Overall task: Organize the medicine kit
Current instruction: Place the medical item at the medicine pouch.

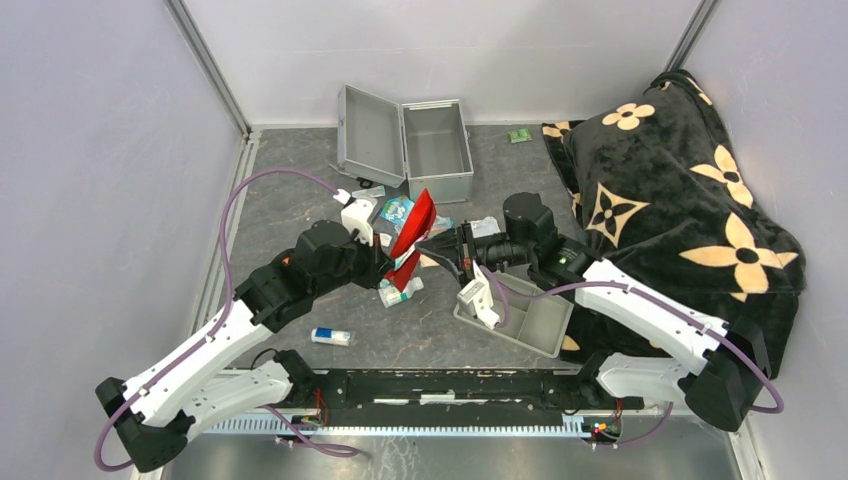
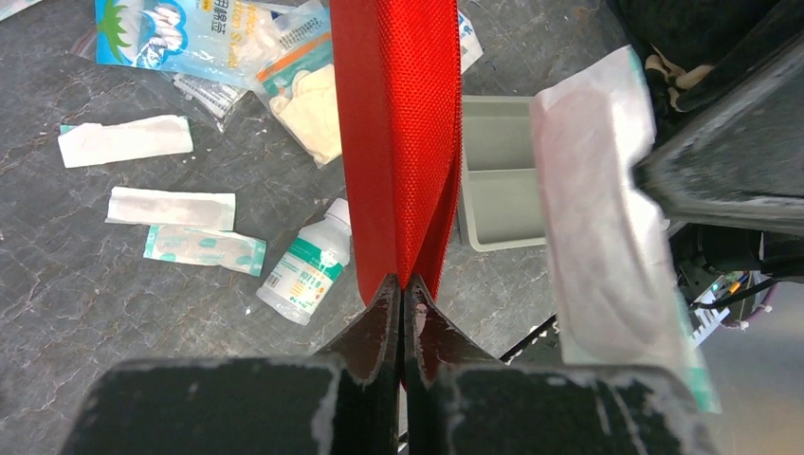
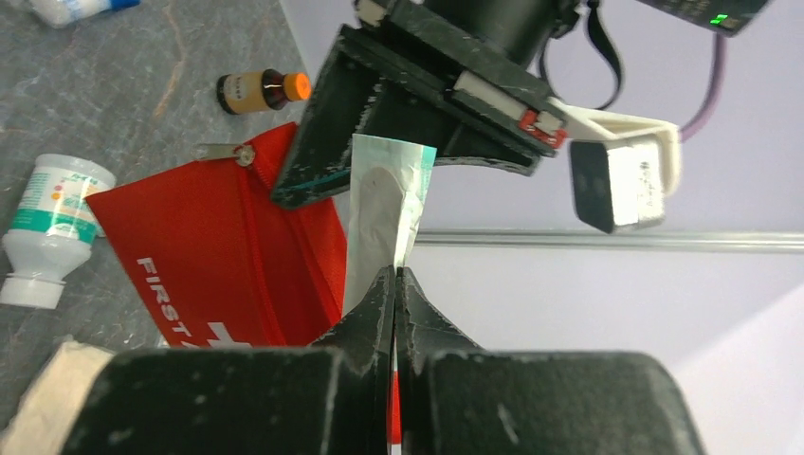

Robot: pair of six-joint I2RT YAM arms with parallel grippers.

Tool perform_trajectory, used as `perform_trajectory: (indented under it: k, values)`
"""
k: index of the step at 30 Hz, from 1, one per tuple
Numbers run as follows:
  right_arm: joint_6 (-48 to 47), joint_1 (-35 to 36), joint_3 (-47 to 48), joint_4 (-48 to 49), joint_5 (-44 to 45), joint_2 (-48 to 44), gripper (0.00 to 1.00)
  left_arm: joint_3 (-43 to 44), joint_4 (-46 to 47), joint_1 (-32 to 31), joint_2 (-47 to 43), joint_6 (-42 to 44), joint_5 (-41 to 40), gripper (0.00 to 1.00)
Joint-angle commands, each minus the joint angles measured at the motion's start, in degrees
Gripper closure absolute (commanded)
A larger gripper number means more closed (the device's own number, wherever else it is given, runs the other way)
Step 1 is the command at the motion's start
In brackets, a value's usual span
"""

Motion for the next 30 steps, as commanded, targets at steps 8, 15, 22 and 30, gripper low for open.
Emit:
perform_trajectory:
  k: [8,15,22,30]
  values:
    - [-7.1,0.1,2.5,-4.5,-1.2,2.8,1.00,2.5,1.0,0.0,-1.2,3.6,4.4,0.98]
    - [-8.8,-0.1,3.7,-6.6,0.0,4.0,1.00,2.2,1.0,0.0,-1.0,4.9,6.7,0.98]
    - [-11.5,-0.9,4.3,-10.7,4.2,4.5,1.00,2.3,0.5,0.0,-2.0,5.0,6.1,0.98]
    - [-13.5,-1.3,5.6,-13.3,7.6,5.4,0.99,2.3,0.2,0.0,-1.9,5.6,6.6,0.98]
